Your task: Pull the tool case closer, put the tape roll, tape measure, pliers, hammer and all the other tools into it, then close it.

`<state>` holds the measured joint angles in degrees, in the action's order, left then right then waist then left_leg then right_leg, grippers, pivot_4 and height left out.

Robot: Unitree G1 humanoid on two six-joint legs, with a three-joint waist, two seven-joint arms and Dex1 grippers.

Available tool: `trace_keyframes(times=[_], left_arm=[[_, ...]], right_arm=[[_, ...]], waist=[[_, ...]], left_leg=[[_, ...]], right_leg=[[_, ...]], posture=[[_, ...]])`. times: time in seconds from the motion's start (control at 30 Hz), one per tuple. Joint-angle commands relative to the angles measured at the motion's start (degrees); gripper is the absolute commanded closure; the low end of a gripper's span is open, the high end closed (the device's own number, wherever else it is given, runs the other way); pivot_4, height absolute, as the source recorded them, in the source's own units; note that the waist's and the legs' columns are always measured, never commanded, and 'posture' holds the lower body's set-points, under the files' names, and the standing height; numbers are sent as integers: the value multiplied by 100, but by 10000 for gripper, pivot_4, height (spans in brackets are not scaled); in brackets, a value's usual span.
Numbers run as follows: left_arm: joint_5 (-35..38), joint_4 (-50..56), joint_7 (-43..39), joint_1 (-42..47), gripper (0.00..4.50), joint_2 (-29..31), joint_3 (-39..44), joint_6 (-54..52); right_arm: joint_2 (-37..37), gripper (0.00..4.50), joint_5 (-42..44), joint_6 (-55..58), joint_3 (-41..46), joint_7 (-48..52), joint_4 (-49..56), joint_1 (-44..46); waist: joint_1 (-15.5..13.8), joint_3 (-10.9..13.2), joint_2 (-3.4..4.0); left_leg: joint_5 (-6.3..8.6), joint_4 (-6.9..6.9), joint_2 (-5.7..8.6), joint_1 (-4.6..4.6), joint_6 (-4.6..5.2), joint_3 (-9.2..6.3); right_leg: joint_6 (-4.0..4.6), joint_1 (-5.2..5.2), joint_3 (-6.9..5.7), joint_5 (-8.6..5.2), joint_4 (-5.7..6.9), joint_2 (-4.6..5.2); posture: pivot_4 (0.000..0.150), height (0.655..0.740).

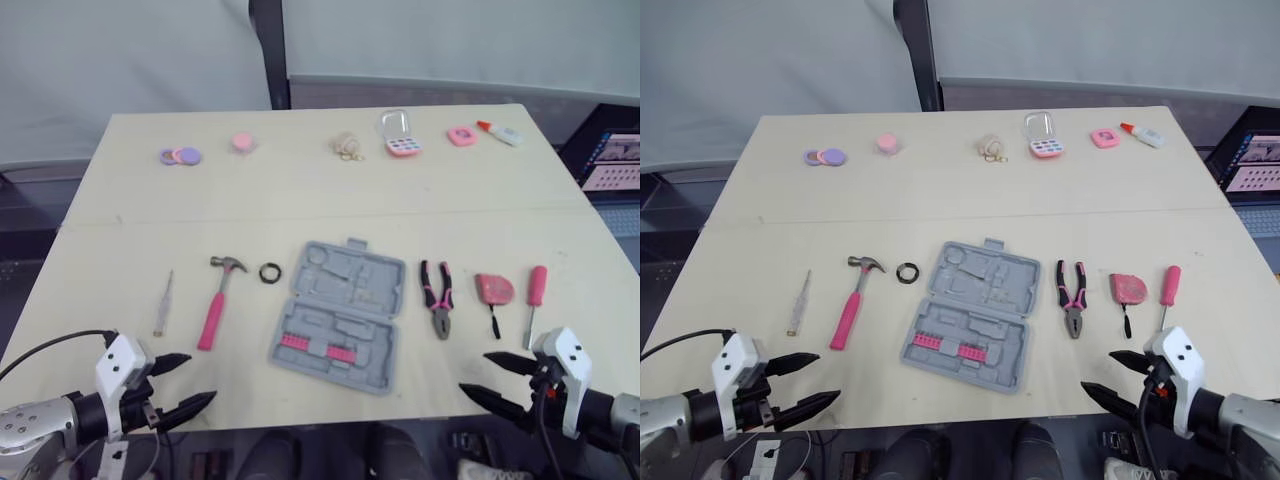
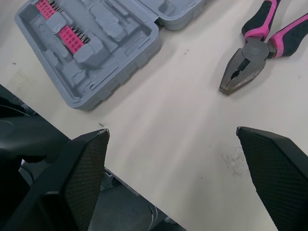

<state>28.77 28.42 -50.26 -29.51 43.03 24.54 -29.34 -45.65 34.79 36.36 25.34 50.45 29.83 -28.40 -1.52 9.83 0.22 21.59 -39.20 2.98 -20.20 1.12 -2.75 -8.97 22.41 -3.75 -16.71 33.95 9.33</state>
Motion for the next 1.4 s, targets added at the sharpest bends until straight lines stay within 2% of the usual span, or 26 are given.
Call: trace_keyframes(times=[0.03, 0.67, 0.8, 0.9, 1.0, 1.2, 1.23, 1.4], left_arm=[[55, 11, 1, 44, 0, 11, 34, -47], [99, 62, 34, 235, 0, -8, 2, -248], [300, 88, 59, 467, 0, 67, 85, -524], [1133, -129, -106, 1208, 0, 342, 141, -1403], [1404, -305, -143, 1847, 12652, 675, -79, -1943], [1277, -1013, -346, 3170, 43559, 996, -920, -2197], [1201, -1161, -424, 3391, 44680, 1000, -1092, -2145], [624, -1934, -621, 4403, 44680, 871, -1902, -1678]], right_arm=[[16, 262, 72, -18, 152, 45, 50, -29], [-19, 262, 109, 148, 138, 8, 111, -40], [-45, 262, 127, 252, 160, 11, 157, -32], [-285, 262, 361, 682, 256, -1, 395, 90], [-469, 13130, 619, 1068, 239, -131, 629, 435], [-618, 43898, 923, 1646, -89, -550, 829, 1380], [-617, 44860, 953, 1727, -173, -633, 830, 1567], [-513, 44860, 945, 2041, -684, -1047, 725, 2350]], waist=[[0, 0, 0], [-1, 0, 0], [-4, 0, 0], [-15, 0, 0], [8, -1, -1], [25, -2, 3], [25, -2, 3], [14, -2, 2]], left_leg=[[0, 0, 0, 0, 0, 0], [0, 0, 1, 0, 0, 0], [0, -1, 1, 0, 0, -1], [0, -2, 2, 0, 0, -2], [0, -14, 1, 0, 0, -5], [0, -1, 4, 3, -1, -2], [0, -3, 4, 4, -1, -2], [0, -6, 8, 2, -1, -4]], right_leg=[[0, 0, 0, 0, 0, 0], [0, 0, 0, 0, 0, 0], [0, 0, 0, 0, 2, 0], [0, 1, 0, 0, 7, 0], [0, 1, 0, 0, 17, -1], [0, 13, -5, 0, 28, -2], [0, 12, -5, 0, 29, -2], [0, 15, -6, 0, 36, -1]], posture=[[1500, 7400], [1500, 7400], [1500, 7400], [1500, 7400], [1500, 7400], [1500, 7400], [1500, 7400], [1500, 7400]])
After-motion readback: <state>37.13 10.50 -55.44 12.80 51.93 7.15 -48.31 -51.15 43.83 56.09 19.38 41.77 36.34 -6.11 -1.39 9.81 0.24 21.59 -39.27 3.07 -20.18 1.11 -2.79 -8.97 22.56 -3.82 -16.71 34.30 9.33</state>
